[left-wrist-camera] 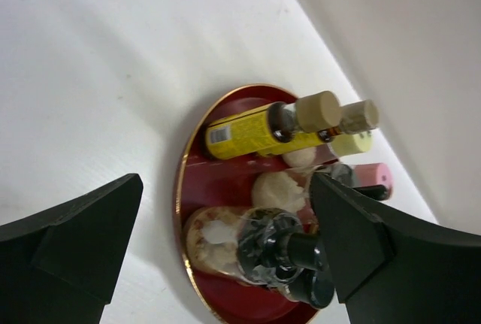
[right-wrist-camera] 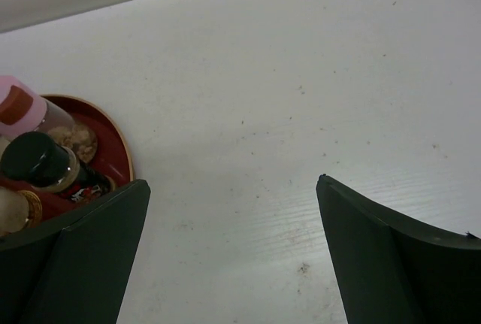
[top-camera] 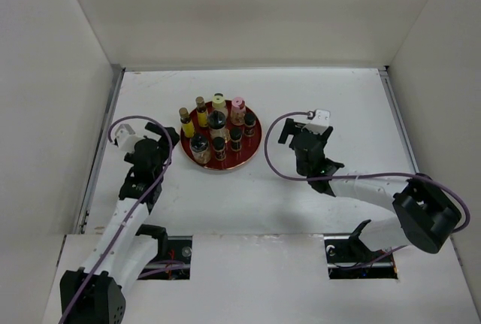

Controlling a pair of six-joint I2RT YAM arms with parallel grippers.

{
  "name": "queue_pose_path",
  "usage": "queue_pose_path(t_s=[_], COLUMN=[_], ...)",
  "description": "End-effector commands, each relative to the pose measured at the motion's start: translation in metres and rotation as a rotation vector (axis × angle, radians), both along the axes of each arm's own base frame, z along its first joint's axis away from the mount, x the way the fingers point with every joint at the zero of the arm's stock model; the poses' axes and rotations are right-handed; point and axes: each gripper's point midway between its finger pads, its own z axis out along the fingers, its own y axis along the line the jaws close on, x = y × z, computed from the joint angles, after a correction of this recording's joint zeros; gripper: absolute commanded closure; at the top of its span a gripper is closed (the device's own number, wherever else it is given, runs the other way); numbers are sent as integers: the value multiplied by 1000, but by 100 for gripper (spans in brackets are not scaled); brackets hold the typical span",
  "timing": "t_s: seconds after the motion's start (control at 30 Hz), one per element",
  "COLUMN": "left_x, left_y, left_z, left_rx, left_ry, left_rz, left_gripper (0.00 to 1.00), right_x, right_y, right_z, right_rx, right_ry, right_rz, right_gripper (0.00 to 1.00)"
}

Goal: Organize the condiment bottles

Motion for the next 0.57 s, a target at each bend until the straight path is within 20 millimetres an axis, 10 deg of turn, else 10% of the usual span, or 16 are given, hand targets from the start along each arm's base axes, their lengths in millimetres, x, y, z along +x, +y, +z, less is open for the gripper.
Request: queue_pose_path(t_s=[0.0, 0.53], left_x=[-11, 6], left_y=[15, 7], left_z=[-9, 5], left_rx=[61, 82], left_ry=[121, 144], left_rz=[50, 12], left_gripper=[0, 0], right_x=[4, 1], right_y=[-1, -2], right_z=[22, 24], right_rx=[114, 148], right_ry=[-106, -112], right_rz=[-57, -22], right_gripper=[0, 0])
